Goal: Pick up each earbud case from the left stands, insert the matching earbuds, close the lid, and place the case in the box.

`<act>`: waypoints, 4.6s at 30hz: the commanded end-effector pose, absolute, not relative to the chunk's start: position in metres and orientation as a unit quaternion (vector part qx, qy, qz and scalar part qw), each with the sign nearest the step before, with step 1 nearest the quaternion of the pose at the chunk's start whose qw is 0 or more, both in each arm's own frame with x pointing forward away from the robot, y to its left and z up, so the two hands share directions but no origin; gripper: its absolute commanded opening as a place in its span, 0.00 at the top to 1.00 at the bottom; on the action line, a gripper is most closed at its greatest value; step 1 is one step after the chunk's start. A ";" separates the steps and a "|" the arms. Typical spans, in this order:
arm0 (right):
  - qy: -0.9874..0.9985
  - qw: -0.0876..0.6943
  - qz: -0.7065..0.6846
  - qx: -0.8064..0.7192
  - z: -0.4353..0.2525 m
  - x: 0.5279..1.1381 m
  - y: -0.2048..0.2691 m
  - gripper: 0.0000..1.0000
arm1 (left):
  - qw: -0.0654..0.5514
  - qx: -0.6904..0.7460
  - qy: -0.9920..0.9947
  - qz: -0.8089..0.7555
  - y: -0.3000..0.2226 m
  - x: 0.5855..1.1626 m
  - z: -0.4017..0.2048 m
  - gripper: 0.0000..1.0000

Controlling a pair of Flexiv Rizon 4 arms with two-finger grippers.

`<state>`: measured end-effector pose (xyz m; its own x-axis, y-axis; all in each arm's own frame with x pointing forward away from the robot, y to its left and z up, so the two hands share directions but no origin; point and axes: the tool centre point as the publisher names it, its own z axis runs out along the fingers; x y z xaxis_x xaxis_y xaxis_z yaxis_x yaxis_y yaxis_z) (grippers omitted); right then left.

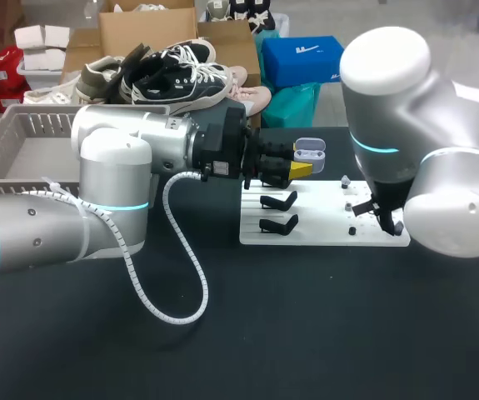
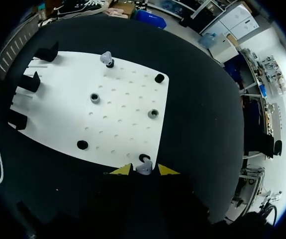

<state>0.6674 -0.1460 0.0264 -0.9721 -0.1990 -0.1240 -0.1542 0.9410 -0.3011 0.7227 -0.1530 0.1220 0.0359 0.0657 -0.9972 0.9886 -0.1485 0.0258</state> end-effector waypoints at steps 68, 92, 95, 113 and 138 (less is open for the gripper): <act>0.977 0.145 -0.011 -0.154 0.158 0.635 -0.080 1.00 | 0.452 0.560 0.470 -0.510 -0.153 0.723 0.122 1.00; 0.961 0.111 -0.065 -0.244 0.185 0.667 -0.012 1.00 | 0.452 0.560 0.470 -0.510 -0.153 0.723 0.122 1.00; 0.961 0.111 -0.065 -0.244 0.185 0.667 -0.012 1.00 | 0.452 0.560 0.470 -0.510 -0.153 0.723 0.122 1.00; 0.972 0.110 -0.079 -0.193 0.190 0.690 -0.002 1.00 | 0.452 0.560 0.470 -0.510 -0.153 0.723 0.122 1.00; 0.988 0.026 -0.111 -0.108 0.180 0.700 -0.022 1.00 | 0.475 0.582 0.475 -0.458 -0.161 0.707 0.121 1.00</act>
